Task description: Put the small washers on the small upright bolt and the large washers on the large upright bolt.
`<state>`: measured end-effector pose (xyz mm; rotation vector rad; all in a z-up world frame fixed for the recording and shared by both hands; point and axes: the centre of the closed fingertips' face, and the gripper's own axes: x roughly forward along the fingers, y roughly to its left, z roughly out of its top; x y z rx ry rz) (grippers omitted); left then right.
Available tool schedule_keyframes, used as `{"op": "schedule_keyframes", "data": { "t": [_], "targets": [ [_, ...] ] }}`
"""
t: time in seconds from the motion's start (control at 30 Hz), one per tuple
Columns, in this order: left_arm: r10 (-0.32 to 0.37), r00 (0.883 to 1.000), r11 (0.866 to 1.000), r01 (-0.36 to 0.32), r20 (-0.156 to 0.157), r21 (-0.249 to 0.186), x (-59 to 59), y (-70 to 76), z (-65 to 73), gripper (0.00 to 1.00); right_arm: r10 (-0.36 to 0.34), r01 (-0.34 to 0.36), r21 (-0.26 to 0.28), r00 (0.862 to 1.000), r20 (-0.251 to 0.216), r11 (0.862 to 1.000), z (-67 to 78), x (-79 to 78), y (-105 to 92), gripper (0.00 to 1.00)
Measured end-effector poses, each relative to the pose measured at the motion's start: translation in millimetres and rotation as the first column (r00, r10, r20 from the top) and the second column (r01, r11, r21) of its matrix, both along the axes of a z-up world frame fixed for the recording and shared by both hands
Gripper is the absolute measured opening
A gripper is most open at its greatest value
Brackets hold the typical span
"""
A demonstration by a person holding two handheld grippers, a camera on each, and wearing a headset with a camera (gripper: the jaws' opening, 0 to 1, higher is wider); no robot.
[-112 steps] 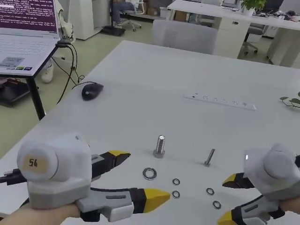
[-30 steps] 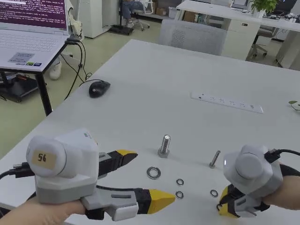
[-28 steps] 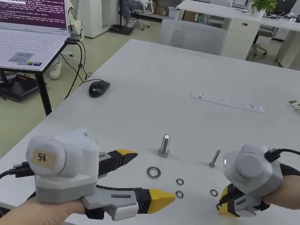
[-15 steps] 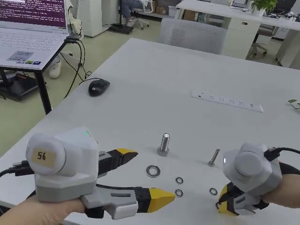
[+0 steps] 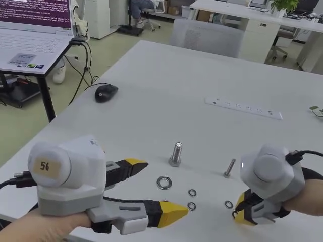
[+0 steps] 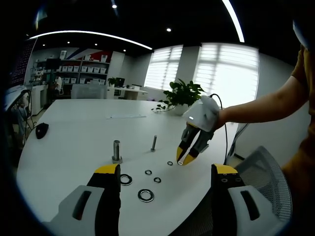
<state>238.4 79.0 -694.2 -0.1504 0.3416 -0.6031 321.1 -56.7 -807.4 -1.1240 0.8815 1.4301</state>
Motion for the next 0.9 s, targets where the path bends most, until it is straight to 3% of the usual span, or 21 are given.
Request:
{"op": "schedule_keyframes", "data": {
  "t": [0.37,0.9],
  "targets": [
    [-0.003,1.000,1.000,0.003,-0.004,0.004,-0.6,-0.9,-0.7,0.74,0.003,-0.004,0.020,0.998,0.067,1.000,33.6,34.9,6.5,0.12],
    [0.012,1.000,1.000,-0.012,-0.013,0.006,1.1,1.8,-2.8,0.75,0.045,-0.046,0.006,0.989,0.138,0.999,62.4,75.4,17.8,0.12]
  ]
}}
